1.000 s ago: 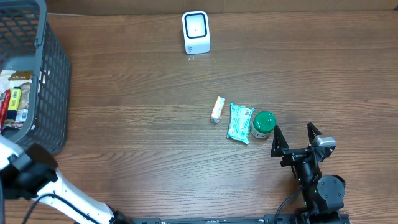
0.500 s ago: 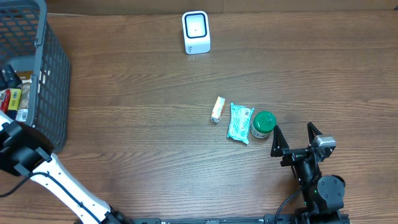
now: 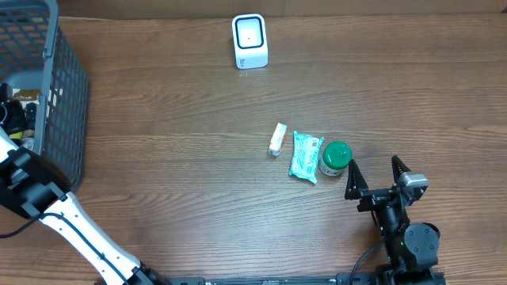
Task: Scan the item barcode
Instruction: 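Lower the left gripper into the basket and grasp the clear snack bag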
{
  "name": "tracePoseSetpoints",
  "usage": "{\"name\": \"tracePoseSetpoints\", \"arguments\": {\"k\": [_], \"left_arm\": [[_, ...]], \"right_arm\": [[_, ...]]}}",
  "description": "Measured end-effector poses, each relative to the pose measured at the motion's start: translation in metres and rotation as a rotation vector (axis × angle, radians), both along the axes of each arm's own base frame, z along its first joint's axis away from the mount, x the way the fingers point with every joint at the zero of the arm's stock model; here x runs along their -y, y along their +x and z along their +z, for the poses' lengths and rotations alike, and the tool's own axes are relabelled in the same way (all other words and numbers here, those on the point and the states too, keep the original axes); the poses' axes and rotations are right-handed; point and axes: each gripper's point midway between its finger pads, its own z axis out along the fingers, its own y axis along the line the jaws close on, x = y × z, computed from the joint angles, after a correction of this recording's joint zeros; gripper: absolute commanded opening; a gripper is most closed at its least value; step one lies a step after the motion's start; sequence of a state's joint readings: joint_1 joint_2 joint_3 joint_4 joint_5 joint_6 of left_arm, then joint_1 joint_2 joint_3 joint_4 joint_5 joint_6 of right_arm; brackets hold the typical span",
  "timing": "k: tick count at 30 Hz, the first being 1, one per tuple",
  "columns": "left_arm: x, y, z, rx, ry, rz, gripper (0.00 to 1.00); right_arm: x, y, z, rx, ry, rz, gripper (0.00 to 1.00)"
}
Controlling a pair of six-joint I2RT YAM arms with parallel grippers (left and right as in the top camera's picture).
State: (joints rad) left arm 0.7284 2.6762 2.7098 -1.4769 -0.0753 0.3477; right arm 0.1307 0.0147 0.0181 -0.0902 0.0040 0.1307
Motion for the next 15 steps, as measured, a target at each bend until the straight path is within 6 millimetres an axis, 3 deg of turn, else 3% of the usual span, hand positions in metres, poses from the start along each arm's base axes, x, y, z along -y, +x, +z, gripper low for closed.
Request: {"name": "tracePoseSetpoints", "arguments": {"k": [15], "left_arm": [[0.0066, -0.0084, -0.0039, -0.038, -0.029, 0.012, 1.00]], "right_arm": [[0.0000, 0.0000, 0.0001, 0.000, 0.000, 0.000, 1.00]]}}
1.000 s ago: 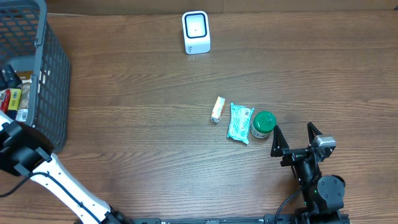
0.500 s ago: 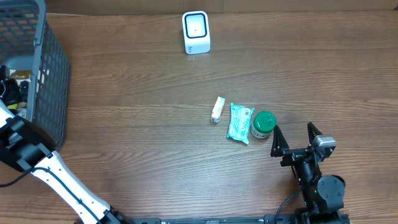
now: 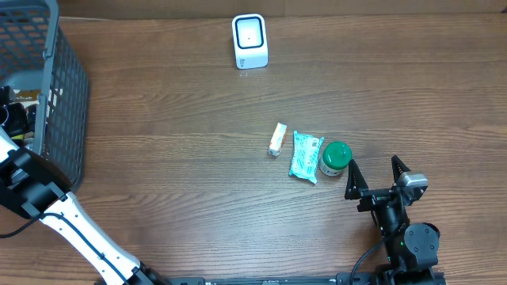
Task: Scan the item barcode
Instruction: 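Lower the left gripper into the basket and grasp the clear snack bag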
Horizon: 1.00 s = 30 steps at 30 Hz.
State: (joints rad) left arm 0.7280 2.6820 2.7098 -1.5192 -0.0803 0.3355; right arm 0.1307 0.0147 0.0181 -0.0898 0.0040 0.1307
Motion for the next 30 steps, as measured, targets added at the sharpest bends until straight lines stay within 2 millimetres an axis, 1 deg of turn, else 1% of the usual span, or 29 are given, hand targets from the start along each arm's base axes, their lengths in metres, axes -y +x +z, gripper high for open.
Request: {"name": "tracePoseSetpoints", "arguments": {"k": [11, 22, 30], "left_arm": [[0.005, 0.001, 0.000, -0.005, -0.008, 0.018, 1.00], [0.015, 0.008, -0.001, -0.018, 0.006, 0.044, 1.00], [0.016, 0.010, -0.001, -0.011, 0.002, 0.064, 1.00]], "right_arm": [[0.000, 0.000, 0.000, 0.000, 0.000, 0.000, 1.00], [0.000, 0.000, 0.000, 0.000, 0.000, 0.000, 1.00], [0.000, 0.000, 0.000, 0.000, 0.000, 0.000, 1.00]]}}
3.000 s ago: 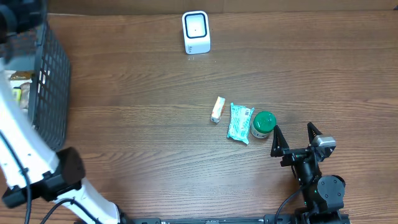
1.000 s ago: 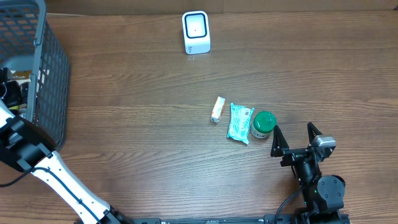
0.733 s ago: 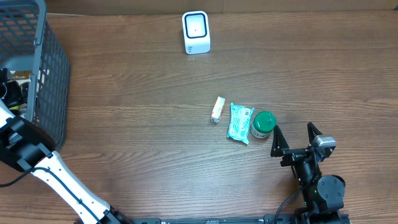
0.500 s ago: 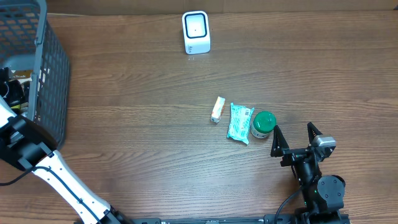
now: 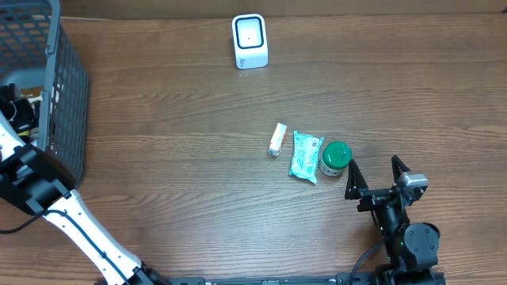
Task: Scan the item barcode
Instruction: 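Lower the left gripper into the basket and grasp the clear snack bag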
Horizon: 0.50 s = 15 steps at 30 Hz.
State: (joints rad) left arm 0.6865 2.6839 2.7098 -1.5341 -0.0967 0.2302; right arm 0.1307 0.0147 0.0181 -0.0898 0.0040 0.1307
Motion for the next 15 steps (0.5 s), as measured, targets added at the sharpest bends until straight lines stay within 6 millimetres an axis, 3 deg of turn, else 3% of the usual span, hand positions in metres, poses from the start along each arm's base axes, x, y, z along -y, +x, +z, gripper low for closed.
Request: {"name": "tracePoseSetpoints", "arguments": {"k": [9, 15], "left_arm": [[0.008, 0.014, -0.001, 0.027, 0.001, -0.010, 1.00], [0.025, 0.023, -0.015, 0.010, -0.015, -0.045, 1.00]], "right_arm": [[0.000, 0.000, 0.000, 0.000, -0.001, 0.000, 1.00], [0.000, 0.000, 0.000, 0.000, -0.001, 0.000, 1.00]]}}
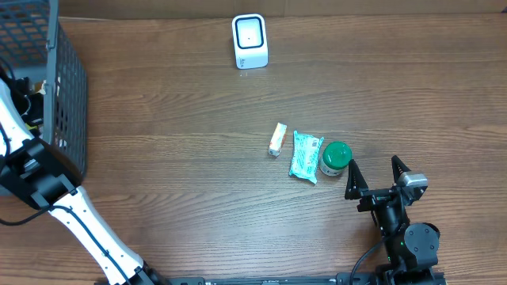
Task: Scan the item barcode
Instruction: 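Lower the left gripper into the basket and grasp the clear snack bag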
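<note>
The white barcode scanner (249, 41) stands at the table's far middle. Three items lie mid-table: a small pale tube (276, 139), a teal packet (306, 156) and a green-lidded jar (336, 157). My right gripper (373, 165) is open just right of the jar, holding nothing. My left arm (36, 176) reaches into the grey mesh basket (63, 87) at the left edge. Its gripper end (25, 89) is a dark shape behind the basket wall, and its jaws cannot be made out.
The basket fills the far left corner, with something yellow (32, 120) showing inside it. The three items lie close together, the jar almost touching the packet.
My left arm's end has shifted inside the basket, toward the far side and a little right. The right gripper and the three items on the table have not moved.
At the oldest two moments my left arm's end sat low at the basket's left side. By the last earlier moment it had edged toward the far side, and it is farther still now. The right gripper stayed open beside the jar throughout.
</note>
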{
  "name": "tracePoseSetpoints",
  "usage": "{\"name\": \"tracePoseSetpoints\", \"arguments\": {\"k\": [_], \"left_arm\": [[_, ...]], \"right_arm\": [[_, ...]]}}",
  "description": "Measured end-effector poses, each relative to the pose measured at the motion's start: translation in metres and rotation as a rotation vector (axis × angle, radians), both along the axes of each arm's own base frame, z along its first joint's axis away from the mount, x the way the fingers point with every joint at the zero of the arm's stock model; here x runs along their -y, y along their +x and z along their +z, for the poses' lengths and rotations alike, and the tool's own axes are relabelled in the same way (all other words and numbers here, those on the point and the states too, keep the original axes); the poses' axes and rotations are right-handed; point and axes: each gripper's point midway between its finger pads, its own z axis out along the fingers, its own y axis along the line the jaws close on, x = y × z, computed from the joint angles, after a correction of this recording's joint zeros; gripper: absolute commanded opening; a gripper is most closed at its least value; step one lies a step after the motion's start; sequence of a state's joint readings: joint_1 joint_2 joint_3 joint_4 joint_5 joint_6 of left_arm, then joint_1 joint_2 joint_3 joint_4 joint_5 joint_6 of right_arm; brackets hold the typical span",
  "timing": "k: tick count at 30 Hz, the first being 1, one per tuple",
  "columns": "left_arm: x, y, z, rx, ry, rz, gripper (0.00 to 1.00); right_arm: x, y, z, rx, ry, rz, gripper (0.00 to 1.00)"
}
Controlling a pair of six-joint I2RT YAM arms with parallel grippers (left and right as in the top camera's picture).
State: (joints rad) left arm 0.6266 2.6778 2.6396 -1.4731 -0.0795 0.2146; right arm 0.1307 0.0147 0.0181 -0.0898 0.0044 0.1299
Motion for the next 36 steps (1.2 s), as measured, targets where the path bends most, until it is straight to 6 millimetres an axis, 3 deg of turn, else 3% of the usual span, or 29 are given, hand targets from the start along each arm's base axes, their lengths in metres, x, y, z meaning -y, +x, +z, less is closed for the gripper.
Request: {"name": "tracePoseSetpoints", "arguments": {"k": [10, 18, 19, 36], "left_arm": [[0.006, 0.004, -0.005, 0.004, -0.012, -0.006, 0.62], [0.008, 0.008, -0.003, 0.011, -0.003, -0.012, 0.14], [0.009, 0.008, -0.002, 0.007, 0.003, -0.017, 0.04], [0.008, 0.010, 0.005, 0.010, 0.025, -0.021, 0.04]], "right_arm": [[0.000, 0.000, 0.000, 0.000, 0.001, 0.000, 1.00], [0.000, 0.000, 0.000, 0.000, 0.000, 0.000, 1.00], [0.000, 0.000, 0.000, 0.000, 0.001, 0.001, 1.00], [0.000, 0.000, 0.000, 0.000, 0.001, 0.000, 1.00]]}}
